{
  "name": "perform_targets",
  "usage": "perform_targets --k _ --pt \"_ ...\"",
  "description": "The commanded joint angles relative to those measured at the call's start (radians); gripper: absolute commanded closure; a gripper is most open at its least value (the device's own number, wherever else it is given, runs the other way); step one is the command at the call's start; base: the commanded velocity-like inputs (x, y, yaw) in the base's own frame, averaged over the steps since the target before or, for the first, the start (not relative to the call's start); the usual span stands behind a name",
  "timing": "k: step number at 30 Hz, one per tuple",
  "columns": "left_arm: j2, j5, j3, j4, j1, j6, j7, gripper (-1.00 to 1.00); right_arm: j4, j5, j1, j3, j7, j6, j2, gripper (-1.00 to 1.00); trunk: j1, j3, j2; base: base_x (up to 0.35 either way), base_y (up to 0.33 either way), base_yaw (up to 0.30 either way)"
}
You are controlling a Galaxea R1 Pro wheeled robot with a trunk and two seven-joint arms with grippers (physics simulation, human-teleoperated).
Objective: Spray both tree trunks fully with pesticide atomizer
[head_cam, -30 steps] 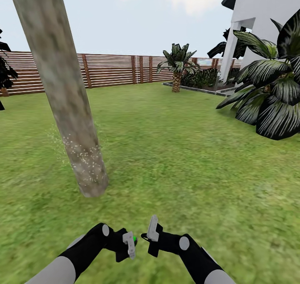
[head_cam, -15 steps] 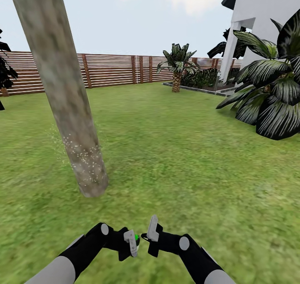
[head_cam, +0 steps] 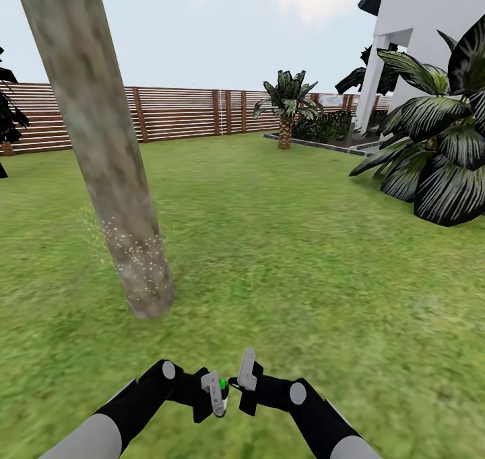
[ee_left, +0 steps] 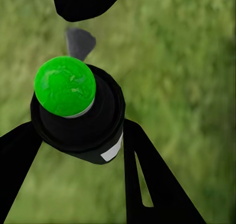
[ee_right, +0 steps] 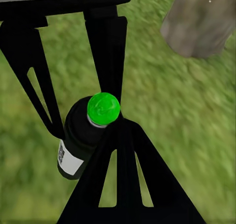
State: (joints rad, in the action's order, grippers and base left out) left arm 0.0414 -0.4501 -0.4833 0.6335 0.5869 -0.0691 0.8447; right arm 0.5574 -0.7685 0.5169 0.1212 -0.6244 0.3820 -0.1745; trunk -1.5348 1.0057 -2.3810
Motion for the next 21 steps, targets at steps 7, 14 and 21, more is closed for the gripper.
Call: perform_targets --k 7,14,21 --pt "-0.002 0.001 0.004 0.0 0.001 0.0 0.001 1.0 -0.001 0.0 0.0 0.0 0.0 0.0 0.0 1.0 0.0 0.0 0.0 0.0 0.0 0.0" --pt "0.0 0.04 0.002 0.0 0.001 0.002 0.001 1.0 -0.001 0.0 0.0 0.0 0.0 0.0 0.0 1.0 0.0 0.0 0.0 0.0 0.0 0.0" --pt "0.001 0.041 0.002 -0.001 0.0 0.002 0.001 1.0 -0.001 0.0 0.0 0.0 0.0 0.0 0.0 1.0 0.0 0.0 0.0 0.0 0.0 0.0"
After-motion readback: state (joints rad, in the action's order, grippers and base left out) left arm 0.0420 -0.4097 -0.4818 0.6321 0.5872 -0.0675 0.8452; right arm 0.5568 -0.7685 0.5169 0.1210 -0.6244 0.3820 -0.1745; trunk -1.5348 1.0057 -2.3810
